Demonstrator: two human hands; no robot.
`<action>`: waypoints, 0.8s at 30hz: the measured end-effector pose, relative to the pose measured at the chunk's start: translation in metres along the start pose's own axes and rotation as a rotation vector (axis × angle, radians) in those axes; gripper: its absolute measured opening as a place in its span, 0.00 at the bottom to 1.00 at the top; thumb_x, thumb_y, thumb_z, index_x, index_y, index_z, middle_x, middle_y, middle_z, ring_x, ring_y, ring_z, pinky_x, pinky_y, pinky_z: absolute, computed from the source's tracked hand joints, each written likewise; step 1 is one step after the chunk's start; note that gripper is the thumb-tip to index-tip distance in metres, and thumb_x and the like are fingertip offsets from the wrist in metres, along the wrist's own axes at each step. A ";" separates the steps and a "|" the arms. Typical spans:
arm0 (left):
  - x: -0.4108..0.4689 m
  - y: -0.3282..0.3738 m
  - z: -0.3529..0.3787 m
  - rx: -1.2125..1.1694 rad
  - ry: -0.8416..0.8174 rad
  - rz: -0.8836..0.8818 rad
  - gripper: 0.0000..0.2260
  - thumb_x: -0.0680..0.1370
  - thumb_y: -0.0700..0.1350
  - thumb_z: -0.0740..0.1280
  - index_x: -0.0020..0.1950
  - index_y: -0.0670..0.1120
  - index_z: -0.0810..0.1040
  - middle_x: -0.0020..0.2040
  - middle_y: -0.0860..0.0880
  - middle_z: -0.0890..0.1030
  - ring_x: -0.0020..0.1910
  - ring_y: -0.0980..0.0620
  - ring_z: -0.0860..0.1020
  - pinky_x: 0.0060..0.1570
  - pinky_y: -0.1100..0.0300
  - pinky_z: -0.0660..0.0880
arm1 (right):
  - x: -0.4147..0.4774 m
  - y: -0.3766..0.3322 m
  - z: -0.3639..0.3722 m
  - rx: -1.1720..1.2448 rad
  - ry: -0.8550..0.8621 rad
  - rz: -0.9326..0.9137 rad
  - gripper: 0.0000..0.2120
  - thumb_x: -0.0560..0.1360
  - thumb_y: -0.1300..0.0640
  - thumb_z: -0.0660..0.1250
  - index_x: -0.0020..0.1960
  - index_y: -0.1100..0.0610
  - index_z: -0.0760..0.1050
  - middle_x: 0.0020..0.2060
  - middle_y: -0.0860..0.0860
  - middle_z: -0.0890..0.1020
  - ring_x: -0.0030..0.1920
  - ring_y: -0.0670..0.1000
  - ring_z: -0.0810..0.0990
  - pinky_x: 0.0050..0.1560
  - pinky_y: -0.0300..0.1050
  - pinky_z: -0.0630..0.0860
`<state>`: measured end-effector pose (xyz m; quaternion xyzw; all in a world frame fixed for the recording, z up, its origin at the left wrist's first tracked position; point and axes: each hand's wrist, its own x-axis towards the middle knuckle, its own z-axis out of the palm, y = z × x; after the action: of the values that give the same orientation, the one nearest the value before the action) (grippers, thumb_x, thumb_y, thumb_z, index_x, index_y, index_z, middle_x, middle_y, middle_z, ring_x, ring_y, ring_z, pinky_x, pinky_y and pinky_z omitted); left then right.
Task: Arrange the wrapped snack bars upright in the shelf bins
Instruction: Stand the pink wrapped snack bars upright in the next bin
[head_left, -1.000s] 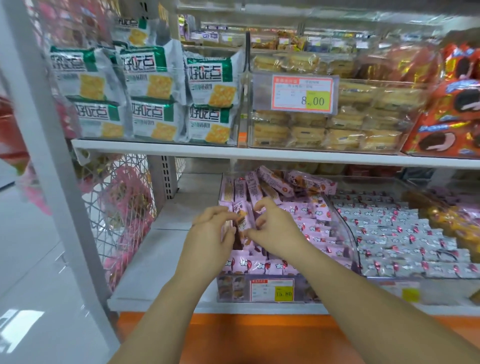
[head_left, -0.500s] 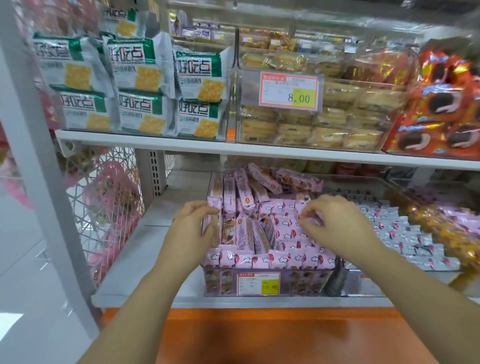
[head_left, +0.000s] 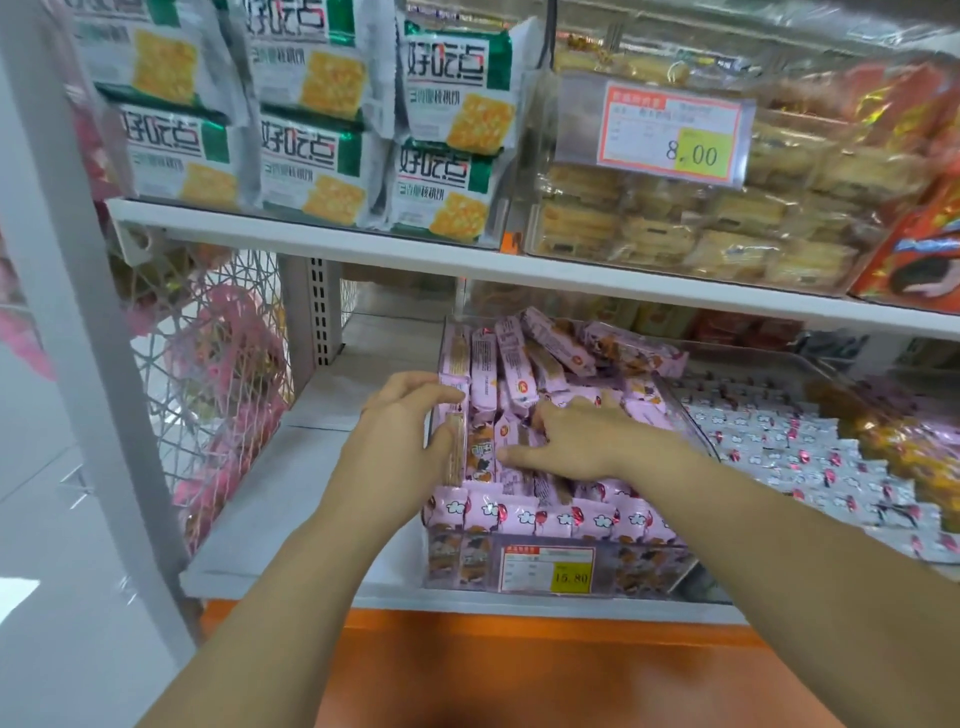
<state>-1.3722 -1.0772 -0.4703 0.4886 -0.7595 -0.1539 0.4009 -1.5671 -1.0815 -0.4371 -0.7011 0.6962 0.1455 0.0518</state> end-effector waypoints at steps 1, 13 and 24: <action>0.001 0.000 0.000 0.006 -0.004 -0.007 0.11 0.78 0.43 0.64 0.60 0.51 0.77 0.64 0.53 0.71 0.63 0.53 0.69 0.57 0.65 0.62 | -0.001 -0.003 0.000 0.005 -0.021 0.017 0.42 0.72 0.27 0.47 0.75 0.55 0.54 0.69 0.58 0.67 0.72 0.59 0.60 0.73 0.63 0.45; 0.000 0.000 0.003 0.030 -0.037 -0.011 0.12 0.78 0.42 0.64 0.61 0.50 0.77 0.64 0.52 0.71 0.64 0.51 0.69 0.58 0.63 0.64 | 0.001 -0.009 0.005 0.214 0.100 0.123 0.27 0.71 0.33 0.61 0.53 0.57 0.69 0.52 0.54 0.72 0.71 0.58 0.58 0.69 0.66 0.34; 0.001 0.004 0.004 0.023 -0.045 0.002 0.12 0.78 0.43 0.64 0.61 0.51 0.78 0.69 0.51 0.66 0.67 0.52 0.67 0.60 0.66 0.60 | -0.003 -0.005 0.011 0.518 0.265 0.073 0.42 0.70 0.39 0.67 0.73 0.60 0.56 0.32 0.50 0.74 0.53 0.56 0.75 0.70 0.55 0.54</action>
<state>-1.3784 -1.0763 -0.4701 0.4890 -0.7705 -0.1556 0.3782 -1.5633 -1.0757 -0.4473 -0.6518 0.7357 -0.1280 0.1325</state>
